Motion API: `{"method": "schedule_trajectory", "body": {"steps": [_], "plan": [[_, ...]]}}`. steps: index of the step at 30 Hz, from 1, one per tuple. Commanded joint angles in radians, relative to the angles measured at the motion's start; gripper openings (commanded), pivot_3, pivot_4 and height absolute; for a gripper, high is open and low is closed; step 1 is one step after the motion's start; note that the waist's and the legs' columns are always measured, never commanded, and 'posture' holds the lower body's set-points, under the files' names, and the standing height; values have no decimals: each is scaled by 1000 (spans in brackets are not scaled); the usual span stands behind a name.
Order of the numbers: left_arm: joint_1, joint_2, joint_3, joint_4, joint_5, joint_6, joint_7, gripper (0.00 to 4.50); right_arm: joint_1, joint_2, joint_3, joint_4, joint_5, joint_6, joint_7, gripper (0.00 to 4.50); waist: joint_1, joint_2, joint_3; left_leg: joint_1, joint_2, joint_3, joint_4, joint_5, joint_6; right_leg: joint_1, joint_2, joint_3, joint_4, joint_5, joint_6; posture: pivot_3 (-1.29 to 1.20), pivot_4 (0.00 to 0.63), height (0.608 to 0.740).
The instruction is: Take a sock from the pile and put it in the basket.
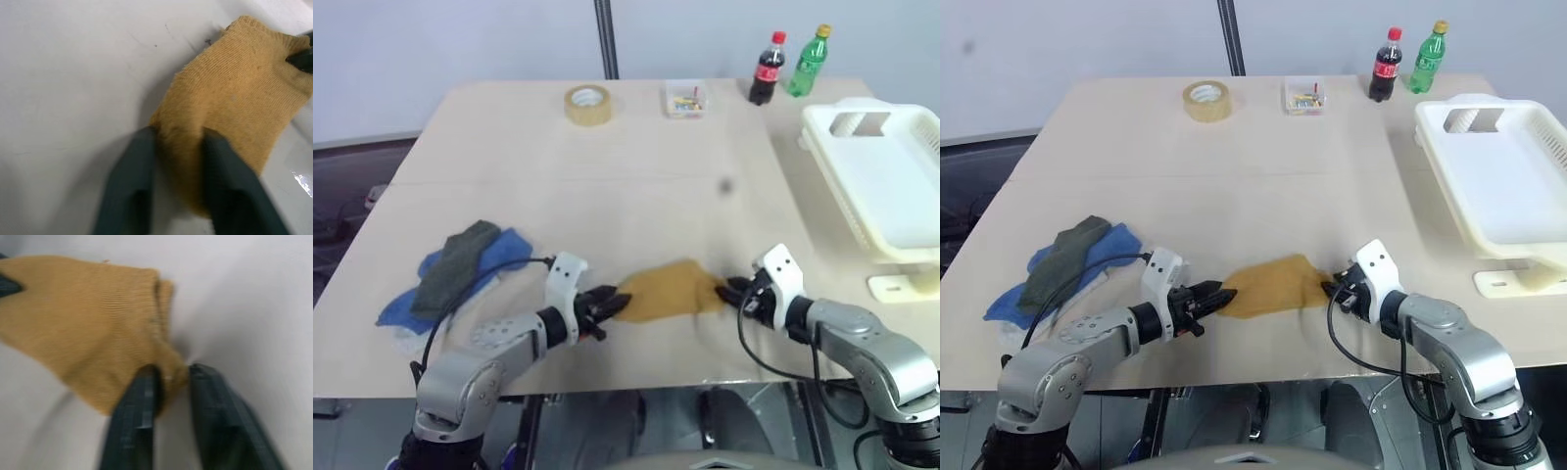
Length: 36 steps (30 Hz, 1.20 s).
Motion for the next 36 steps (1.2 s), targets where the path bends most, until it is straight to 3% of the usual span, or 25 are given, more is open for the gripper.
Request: {"method": "schedule_trajectory", "body": {"steps": [1, 2, 6, 9, 12, 14, 23, 26, 31, 34, 36], "plan": [[16, 15, 89, -20, -64, -17, -39, 2824, -13, -42, -33, -59, 23, -70, 62, 2553, -1, 0, 0, 0, 0, 0, 0, 0, 0, 0, 0, 0, 0, 0, 0, 0, 150, 740], [37, 42, 122, -25, -87, -26, -81, 3165, -7, -72, -57, -91, 57, -89, 114, 2915, -1, 0, 0, 0, 0, 0, 0, 0, 0, 0, 0, 0, 0, 0, 0, 0, 150, 740], [91, 121, 217, -14, -155, -33, -182, 3165, -18, -135, -106, -122, 115, -146, 208, 2915, -1, 0, 1, -1, 1, 0, -1, 0, 0, -1, 1, 0, -2, 0, 0, 0, 150, 740], [124, 178, 238, -8, -153, -69, -240, 3246, -32, -155, -97, -97, 118, -193, 250, 2155, 0, 0, 1, -1, 1, 0, -1, 0, 0, 0, 0, 0, -2, 0, 0, 0, 150, 740], [168, 223, 280, 6, -144, -111, -295, 3246, -30, -171, -72, -81, 101, -246, 293, 545, 1, 0, 1, -1, 1, 0, -1, 0, 0, 0, 0, -1, -2, 0, 0, 0, 150, 740], [199, 252, 305, 26, -131, -145, -335, 3246, -30, -180, -53, -66, 88, -277, 316, 53, 1, 1, 1, -1, 1, 0, -1, 0, 0, 0, -1, 0, -2, 0, 0, 0, 150, 740], [240, 413, 431, 270, -105, -210, -506, 3246, -156, -152, 219, 272, -179, -593, 442, 53, -2, 1, 2, 0, 3, 1, -1, 0, 0, 0, 2, 0, -3, 0, -1, 0, 150, 740], [252, 472, 437, 386, 62, -400, -517, 3246, -194, -121, 241, 327, -202, -619, 448, 53, -1, 1, 2, -1, 2, 1, -1, 0, 0, -1, 1, 0, -3, 0, -1, 0, 150, 740], [3, 524, 488, 319, -228, -123, -493, 3246, -202, -118, 246, 350, -219, -642, 471, 53, 18, -5, 4, -4, 0, -4, -1, 0, 0, -2, -3, -6, -3, 0, -1, 0, 150, 740], [-79, 532, 375, 206, -377, 39, -490, 3246, -198, -120, 249, 351, -228, -648, 481, 53, 13, -5, 4, -4, 0, -8, 1, 0, 0, -1, -3, -8, -3, 0, 0, 0, 150, 740], [-119, 506, 292, 181, -397, 107, -427, 3246, -197, -119, 251, 351, -234, -651, 483, 53, 2, -1, 3, -3, -2, -4, 0, 0, 0, -1, -4, -4, -3, 0, 0, 0, 150, 740]]}}
